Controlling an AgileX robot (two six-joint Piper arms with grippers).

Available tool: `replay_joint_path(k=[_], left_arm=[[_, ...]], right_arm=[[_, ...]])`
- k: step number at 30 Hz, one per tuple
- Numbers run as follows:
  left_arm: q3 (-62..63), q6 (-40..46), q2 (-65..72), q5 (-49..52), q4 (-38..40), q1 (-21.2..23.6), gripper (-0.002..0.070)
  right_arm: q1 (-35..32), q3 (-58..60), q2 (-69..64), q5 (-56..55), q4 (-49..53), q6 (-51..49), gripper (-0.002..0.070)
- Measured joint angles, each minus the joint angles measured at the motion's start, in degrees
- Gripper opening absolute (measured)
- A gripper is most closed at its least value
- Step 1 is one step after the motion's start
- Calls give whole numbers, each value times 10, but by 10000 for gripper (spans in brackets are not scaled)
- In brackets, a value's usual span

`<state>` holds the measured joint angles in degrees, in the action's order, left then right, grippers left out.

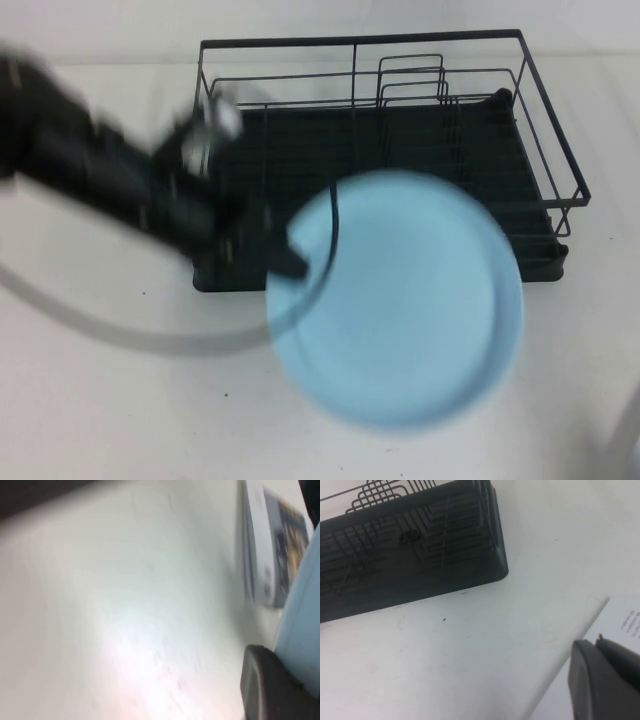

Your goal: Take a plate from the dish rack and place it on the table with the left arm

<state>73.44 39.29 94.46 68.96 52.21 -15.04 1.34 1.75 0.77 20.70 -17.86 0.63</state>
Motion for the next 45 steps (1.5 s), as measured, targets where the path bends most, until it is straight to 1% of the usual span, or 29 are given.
replay_joint_path(k=[4,8,12,16,18,20,22,24,26,27,29,30,31,32,35,36,38,40,45], left_arm=[[-163,61,-22,-65,49,-6,23],[-254,89,-22,-186,71,-7,23],[-274,108,3,-269,86,-7,23],[-274,147,33,-293,115,-7,25],[-274,166,44,-302,127,-7,43],[-274,178,51,-314,132,-7,86],[-274,183,53,-328,134,-7,169],[-274,185,53,-337,139,-7,267],[-273,186,53,-338,144,-7,337],[-272,186,53,-338,144,-7,360],[-268,186,47,-338,140,-7,372],[-267,186,41,-337,136,-7,359],[-267,186,33,-336,131,-7,328],[-266,186,19,-335,123,-7,279],[-264,187,-46,-329,79,-7,100],[-264,187,-73,-329,60,-7,64],[-270,189,-128,-328,34,-7,29],[-286,189,-187,-333,21,-7,11],[-358,186,-353,-365,20,-7,1]], right_arm=[[0,0,0,0,0,0,-18],[0,0,0,0,0,0,-18],[0,0,0,0,0,0,-18],[0,0,0,0,0,0,-18],[0,0,0,0,0,0,-18],[0,0,0,0,0,0,-18],[0,0,0,0,0,0,-18],[0,0,0,0,0,0,-18],[0,0,0,0,0,0,-18],[0,0,0,0,0,0,-18],[0,0,0,0,0,0,-18],[0,0,0,0,0,0,-18],[0,0,0,0,0,0,-18],[0,0,0,0,0,0,-18],[0,0,0,0,0,0,-18],[0,0,0,0,0,0,-18],[0,0,0,0,0,0,-18],[0,0,0,0,0,0,-18],[0,0,0,0,-1,0,-18]])
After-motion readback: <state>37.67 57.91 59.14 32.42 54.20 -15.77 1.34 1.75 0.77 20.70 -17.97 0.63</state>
